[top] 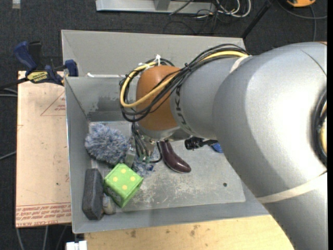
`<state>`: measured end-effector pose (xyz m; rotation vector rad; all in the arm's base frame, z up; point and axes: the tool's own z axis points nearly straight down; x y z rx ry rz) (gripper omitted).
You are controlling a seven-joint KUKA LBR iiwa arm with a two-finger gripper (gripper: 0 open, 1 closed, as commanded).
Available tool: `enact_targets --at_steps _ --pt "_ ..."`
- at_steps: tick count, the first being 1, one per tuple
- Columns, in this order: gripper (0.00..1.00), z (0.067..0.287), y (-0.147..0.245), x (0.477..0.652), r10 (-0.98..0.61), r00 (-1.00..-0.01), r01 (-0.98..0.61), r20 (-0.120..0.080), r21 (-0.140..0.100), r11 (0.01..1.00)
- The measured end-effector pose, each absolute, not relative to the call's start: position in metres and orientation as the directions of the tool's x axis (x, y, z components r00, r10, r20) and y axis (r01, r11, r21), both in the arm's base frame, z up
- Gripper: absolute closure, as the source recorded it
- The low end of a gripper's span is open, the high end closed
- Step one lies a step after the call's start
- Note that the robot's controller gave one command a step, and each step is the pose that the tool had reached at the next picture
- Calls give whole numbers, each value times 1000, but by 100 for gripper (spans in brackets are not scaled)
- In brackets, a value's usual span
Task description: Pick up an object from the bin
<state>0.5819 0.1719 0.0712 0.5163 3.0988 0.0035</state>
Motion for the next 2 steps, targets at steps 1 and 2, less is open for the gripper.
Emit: enact_targets --at_steps 1,2 --pt "100 104 192 593 274 -962 274 4 -4 962" --pt "100 132 196 589 259 -966 259 -1 4 966"
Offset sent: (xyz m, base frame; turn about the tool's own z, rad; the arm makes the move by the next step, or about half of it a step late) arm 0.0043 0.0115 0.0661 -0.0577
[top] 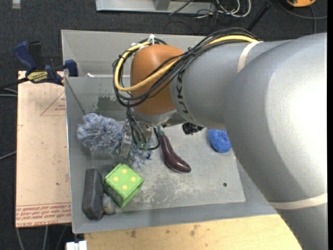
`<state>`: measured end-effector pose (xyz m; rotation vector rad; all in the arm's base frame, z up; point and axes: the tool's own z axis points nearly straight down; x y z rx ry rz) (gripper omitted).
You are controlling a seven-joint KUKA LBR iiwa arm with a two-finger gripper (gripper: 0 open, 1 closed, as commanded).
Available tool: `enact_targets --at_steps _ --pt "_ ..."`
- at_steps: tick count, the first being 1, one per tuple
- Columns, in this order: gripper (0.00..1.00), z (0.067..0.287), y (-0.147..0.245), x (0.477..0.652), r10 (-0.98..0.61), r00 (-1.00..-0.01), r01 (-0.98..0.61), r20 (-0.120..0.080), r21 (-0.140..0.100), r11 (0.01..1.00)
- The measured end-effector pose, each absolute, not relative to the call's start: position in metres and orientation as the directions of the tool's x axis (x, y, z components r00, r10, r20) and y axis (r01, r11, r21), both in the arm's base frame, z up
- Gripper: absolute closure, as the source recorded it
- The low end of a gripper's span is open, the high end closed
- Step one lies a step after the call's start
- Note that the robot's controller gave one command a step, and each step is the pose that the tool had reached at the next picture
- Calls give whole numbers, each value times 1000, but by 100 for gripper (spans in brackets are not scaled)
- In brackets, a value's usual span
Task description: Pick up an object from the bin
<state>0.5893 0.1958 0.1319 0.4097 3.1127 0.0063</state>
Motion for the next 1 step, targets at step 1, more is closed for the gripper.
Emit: enact_targets --at_steps 1 --pt "100 263 200 600 251 -968 251 -2 1 968"
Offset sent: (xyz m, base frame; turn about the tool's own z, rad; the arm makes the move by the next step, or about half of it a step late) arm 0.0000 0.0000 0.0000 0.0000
